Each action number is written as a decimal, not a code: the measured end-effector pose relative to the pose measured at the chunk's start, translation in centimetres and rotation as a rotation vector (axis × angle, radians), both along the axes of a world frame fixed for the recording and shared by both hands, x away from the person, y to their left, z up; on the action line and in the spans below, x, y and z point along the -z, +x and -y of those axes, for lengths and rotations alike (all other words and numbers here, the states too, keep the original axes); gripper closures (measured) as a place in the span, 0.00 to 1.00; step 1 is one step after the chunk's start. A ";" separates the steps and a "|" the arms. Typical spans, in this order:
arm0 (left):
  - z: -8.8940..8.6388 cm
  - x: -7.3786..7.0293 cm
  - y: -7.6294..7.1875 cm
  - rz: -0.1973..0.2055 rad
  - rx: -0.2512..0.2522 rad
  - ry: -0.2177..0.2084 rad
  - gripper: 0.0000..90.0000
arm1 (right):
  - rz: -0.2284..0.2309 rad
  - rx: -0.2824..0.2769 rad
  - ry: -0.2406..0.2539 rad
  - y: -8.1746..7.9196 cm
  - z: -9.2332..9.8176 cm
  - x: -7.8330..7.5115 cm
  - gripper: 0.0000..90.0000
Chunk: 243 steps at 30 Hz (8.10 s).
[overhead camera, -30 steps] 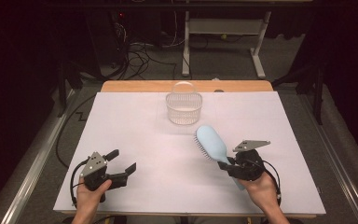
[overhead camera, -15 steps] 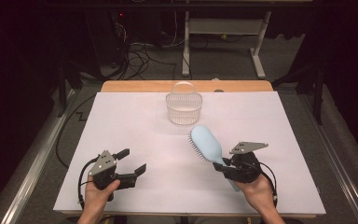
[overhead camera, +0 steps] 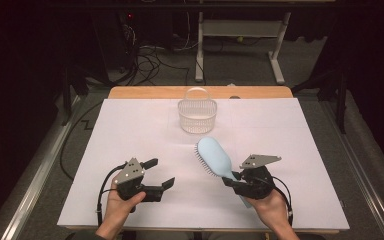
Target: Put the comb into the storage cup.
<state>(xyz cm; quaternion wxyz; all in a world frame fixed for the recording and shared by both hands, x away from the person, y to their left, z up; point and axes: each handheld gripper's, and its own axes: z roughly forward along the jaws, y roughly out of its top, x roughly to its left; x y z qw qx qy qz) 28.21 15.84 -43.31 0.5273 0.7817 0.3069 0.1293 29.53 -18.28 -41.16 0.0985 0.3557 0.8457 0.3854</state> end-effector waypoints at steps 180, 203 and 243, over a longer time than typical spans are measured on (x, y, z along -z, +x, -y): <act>-1.0 -4.6 0.6 -0.069 0.024 -0.254 0.61 | 0.209 0.039 0.150 -0.1 2.5 -0.5 0.33; -1.4 -4.7 0.7 -0.061 0.001 -0.239 0.61 | 0.242 0.200 0.221 -1.0 10.2 1.1 0.31; -1.9 -8.3 4.9 -0.040 -0.065 -0.217 0.61 | 0.271 0.315 0.248 -2.1 15.6 4.2 0.29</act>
